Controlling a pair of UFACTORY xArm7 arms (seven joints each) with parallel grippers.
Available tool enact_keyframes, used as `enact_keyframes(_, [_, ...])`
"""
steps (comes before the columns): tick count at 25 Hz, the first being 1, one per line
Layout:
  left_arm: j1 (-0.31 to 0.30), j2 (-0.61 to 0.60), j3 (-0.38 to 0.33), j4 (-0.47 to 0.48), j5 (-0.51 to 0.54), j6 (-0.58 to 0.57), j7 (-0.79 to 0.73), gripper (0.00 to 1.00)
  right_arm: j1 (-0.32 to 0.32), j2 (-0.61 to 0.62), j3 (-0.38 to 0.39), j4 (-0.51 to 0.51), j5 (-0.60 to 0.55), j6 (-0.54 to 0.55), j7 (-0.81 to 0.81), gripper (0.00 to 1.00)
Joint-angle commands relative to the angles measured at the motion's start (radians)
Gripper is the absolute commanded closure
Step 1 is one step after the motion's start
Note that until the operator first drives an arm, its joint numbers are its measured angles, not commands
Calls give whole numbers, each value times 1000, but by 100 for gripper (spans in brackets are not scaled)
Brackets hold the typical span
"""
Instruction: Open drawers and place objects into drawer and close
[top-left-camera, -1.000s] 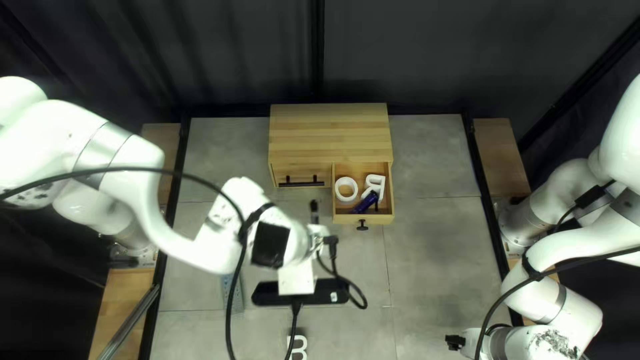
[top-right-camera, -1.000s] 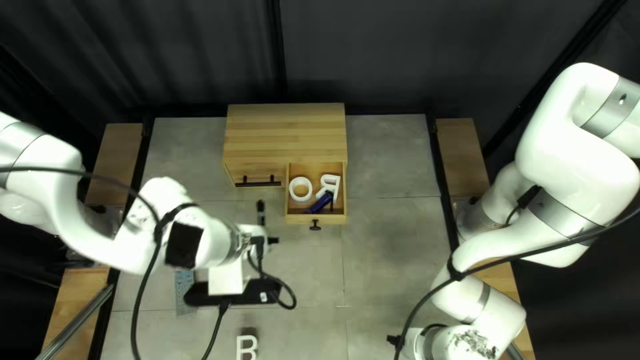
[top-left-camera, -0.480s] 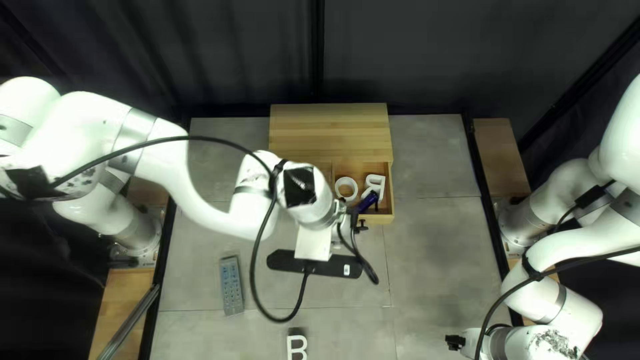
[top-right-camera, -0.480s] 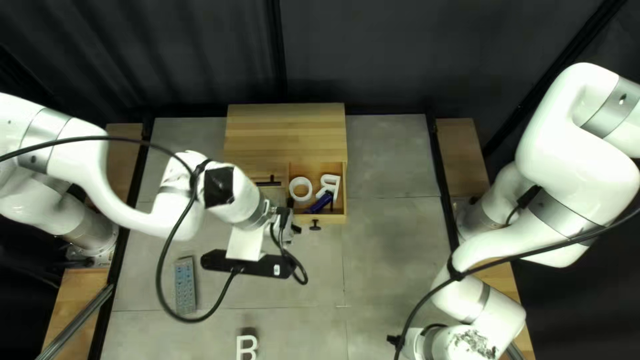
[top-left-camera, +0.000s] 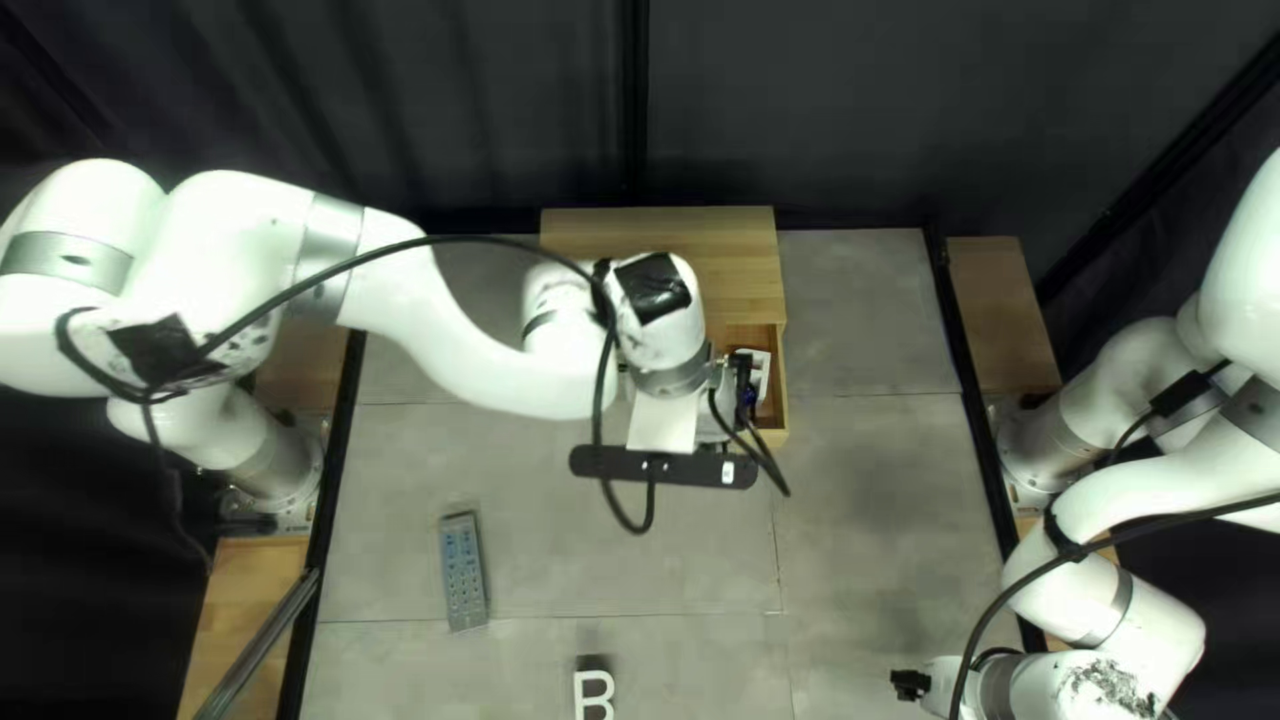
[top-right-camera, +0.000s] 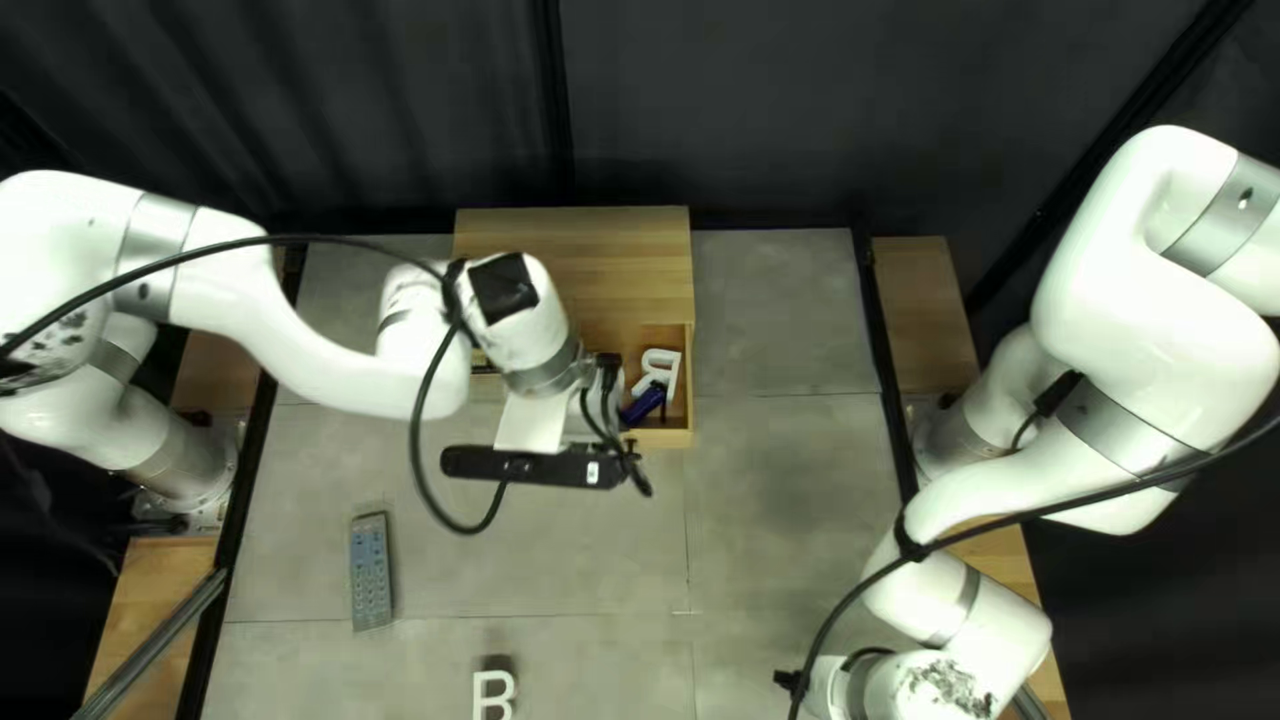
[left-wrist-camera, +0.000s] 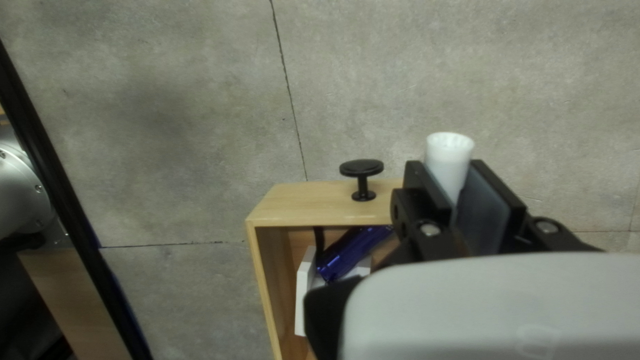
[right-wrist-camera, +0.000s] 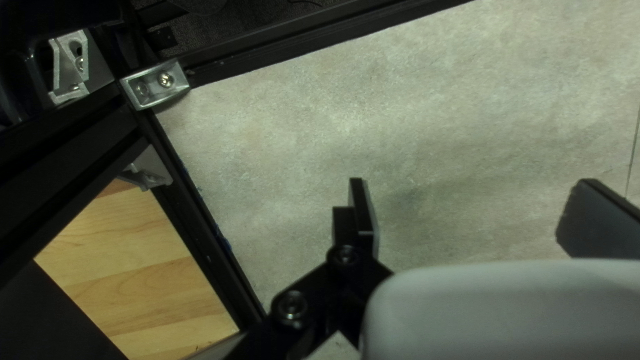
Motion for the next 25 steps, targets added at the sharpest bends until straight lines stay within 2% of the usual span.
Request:
enact_keyframes(1, [23,18,3,16,-33,8,29,100,0,0,0,0,0,0,0,0])
enact_keyframes(10, [61,60,7,37,-74,4,86,100,0,0,0,0,0,0,0,0])
enact_keyframes(25, [88,83,10,53,-93,7,131,100,0,0,0,0,0,0,0,0])
